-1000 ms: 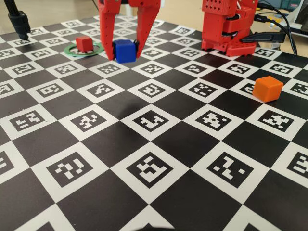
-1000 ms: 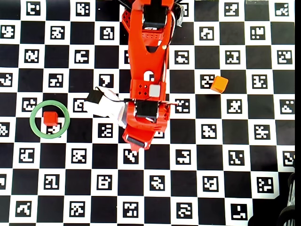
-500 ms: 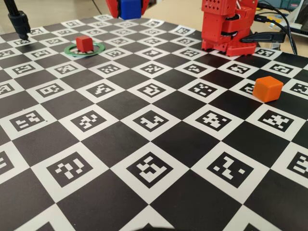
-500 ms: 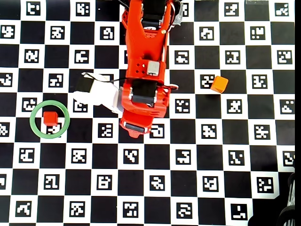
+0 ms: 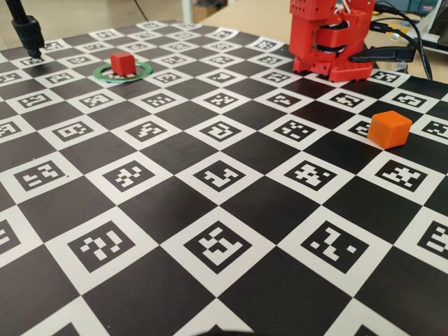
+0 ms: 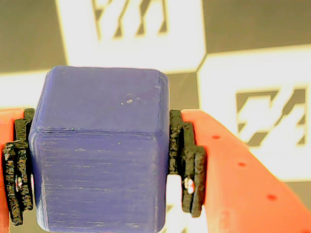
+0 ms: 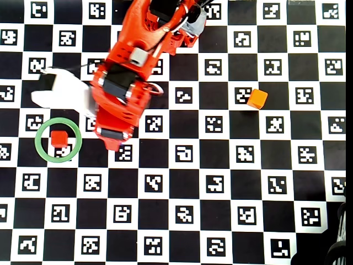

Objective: Grab the red cube then put it in the green circle then put the blue cube on top and finally the orange cube on top

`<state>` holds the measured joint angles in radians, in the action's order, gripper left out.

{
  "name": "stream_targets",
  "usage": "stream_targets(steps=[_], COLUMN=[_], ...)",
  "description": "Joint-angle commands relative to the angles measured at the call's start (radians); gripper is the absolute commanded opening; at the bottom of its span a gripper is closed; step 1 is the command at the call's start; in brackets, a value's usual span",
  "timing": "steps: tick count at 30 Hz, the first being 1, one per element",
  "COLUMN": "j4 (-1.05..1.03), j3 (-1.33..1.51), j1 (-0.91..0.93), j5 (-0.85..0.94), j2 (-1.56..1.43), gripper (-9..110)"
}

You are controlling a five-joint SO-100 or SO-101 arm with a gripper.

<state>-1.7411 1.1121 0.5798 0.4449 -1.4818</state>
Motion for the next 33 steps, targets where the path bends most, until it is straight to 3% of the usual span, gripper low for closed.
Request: stream_targets(steps=[1, 9, 17, 33], j4=[-0.098, -0.1, -0.1, -0.1], j3=[-0.1, -0.129, -0.279, -0.572], j1=[0.086, 0.17, 0.225, 0.268], j5=[0.129, 0.356, 0.462, 0.439], j2=[-0.023, 0.026, 0.147, 0.48], gripper=[8, 8, 8, 8])
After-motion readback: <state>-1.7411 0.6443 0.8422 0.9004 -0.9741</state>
